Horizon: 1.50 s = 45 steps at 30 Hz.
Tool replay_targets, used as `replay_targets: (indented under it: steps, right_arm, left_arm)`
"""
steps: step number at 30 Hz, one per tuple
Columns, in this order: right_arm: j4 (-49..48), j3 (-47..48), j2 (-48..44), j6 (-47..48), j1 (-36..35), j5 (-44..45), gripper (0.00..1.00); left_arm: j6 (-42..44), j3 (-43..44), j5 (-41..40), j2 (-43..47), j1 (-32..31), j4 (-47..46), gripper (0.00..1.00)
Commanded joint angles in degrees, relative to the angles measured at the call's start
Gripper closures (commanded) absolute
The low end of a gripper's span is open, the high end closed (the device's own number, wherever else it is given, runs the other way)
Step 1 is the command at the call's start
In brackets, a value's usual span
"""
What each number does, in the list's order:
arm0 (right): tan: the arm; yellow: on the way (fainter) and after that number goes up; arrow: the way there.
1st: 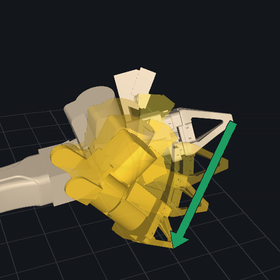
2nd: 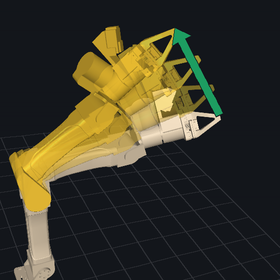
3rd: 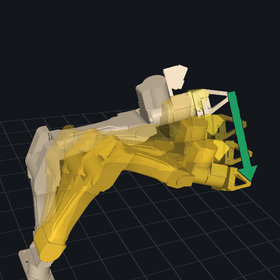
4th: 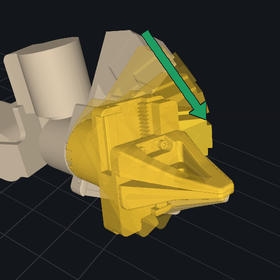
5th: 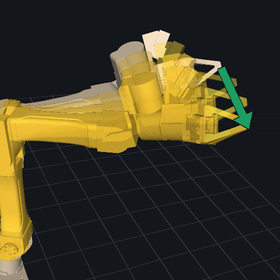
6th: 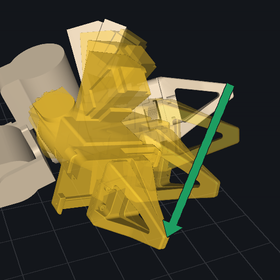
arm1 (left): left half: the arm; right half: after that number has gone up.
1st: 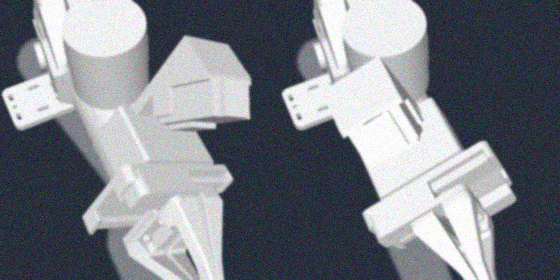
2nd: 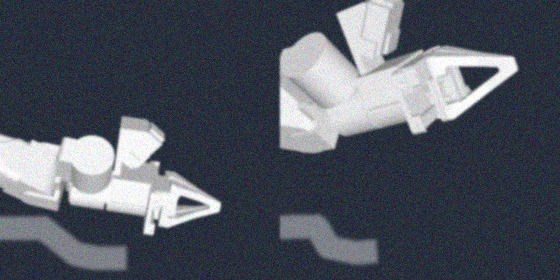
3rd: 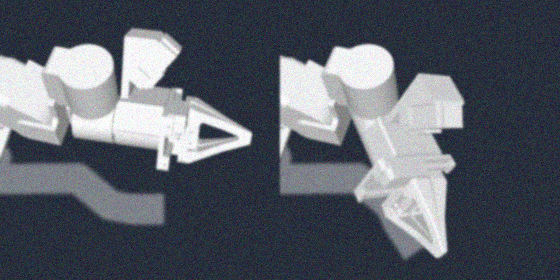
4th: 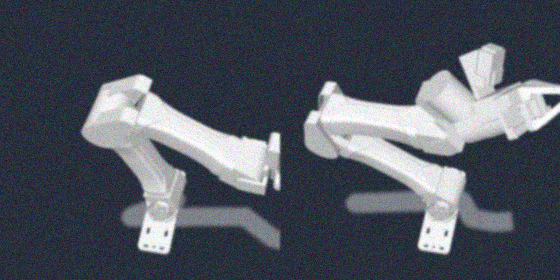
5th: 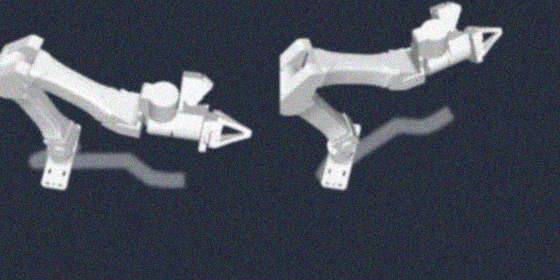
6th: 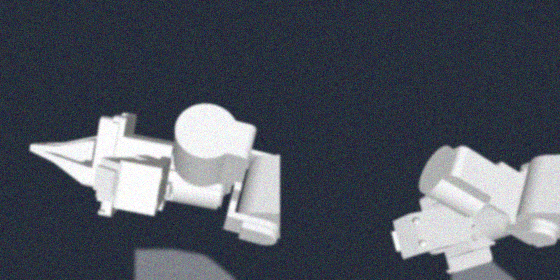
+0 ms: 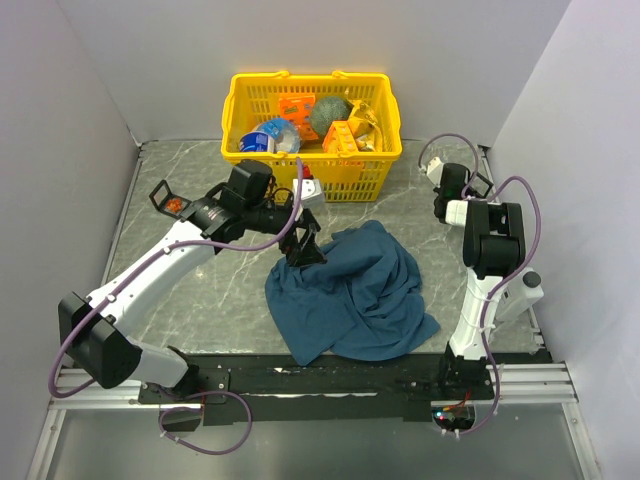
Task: Remove the brooch from the garment
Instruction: Place the brooch in the brooch box.
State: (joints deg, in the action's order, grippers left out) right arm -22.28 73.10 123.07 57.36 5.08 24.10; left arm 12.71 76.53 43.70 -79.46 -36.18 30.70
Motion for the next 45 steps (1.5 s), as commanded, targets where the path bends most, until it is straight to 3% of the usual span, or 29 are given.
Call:
replay_targets:
  steps: [1, 20, 23, 33, 45]
  right_arm:
    - [-2.1, 1.3, -0.4, -0.1, 0.7, -0.5, 1.00]
    - [-2.0, 1.1, 0.7, 0.8, 0.6, -0.1, 0.98]
    - [-2.0, 0.9, 0.6, 0.9, 0.6, -0.1, 0.97]
    - [-2.1, 1.0, 1.2, 1.3, 0.6, 0.9, 0.78]
    - [-1.9, 0.6, 0.9, 1.4, 0.6, 0.9, 0.78]
  left_arm:
    - [-0.6, 2.7, 1.6, -0.3, 0.3, -1.3, 0.04]
    - [-0.6, 3.1, 2.2, -0.5, 0.3, -1.3, 0.04]
    - [-0.6, 3.0, 2.1, -0.4, 0.3, -1.2, 0.04]
    - [-0.7, 3.0, 2.1, -0.3, 0.3, -1.3, 0.04]
    - [-0.6, 3.4, 2.3, -0.3, 0.3, -1.3, 0.04]
